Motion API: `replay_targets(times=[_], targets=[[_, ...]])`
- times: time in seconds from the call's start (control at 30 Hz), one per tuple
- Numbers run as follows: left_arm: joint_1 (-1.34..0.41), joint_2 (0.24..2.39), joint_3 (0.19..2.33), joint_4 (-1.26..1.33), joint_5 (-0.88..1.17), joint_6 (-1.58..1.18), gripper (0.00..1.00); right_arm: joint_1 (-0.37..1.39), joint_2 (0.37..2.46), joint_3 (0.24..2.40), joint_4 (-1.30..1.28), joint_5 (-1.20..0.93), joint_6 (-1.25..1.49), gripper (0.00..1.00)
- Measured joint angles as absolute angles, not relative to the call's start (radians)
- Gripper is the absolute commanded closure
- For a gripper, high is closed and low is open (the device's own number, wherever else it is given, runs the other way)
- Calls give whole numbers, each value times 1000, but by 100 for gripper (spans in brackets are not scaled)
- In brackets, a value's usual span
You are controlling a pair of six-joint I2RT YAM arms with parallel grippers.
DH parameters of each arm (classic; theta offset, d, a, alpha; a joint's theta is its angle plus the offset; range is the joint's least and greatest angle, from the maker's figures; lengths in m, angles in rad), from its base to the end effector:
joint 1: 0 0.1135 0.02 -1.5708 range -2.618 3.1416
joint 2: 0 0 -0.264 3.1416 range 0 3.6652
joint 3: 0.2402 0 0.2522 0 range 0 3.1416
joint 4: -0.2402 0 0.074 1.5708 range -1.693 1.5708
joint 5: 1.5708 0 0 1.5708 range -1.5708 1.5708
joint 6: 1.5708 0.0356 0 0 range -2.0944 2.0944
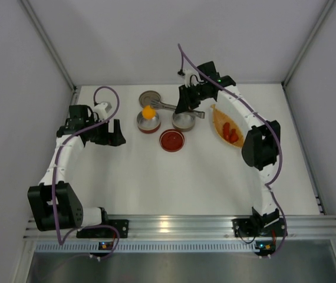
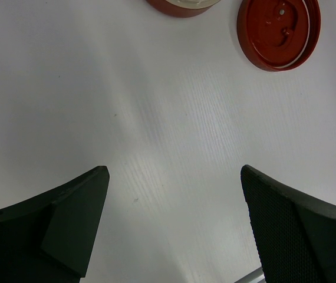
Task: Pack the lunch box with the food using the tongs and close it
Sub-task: Place the fake food in the packing box.
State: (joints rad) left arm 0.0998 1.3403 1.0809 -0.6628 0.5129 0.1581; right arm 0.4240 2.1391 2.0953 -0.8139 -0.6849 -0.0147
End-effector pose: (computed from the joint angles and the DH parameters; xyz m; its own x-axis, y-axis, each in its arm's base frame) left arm 0.2756 0.0100 0.2820 -0.7503 0.0627 -0.6581 0.3304 0.8978 -0.2911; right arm 0.4245 0.2163 0.3084 -0.6791 -0.3190 -0.6611 -0.7059 0.5310 0.4688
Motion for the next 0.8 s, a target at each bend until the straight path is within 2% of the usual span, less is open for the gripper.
replay_targets(times=[0.63,0.7,0.73,0.8], targets=[[100,1353,1083,-662,515,174,2,451,2301,2133,-743,-644,26,100],[100,1353,1083,-662,513,178,2,458,2305,2136,-742,-642,27,98],[100,1353,1083,-662,512,181,2,462,2306,2136,-741,-640,27,92],[100,1353,1083,-662,512,183,2,467,2307,2136,-741,-639,27,87]])
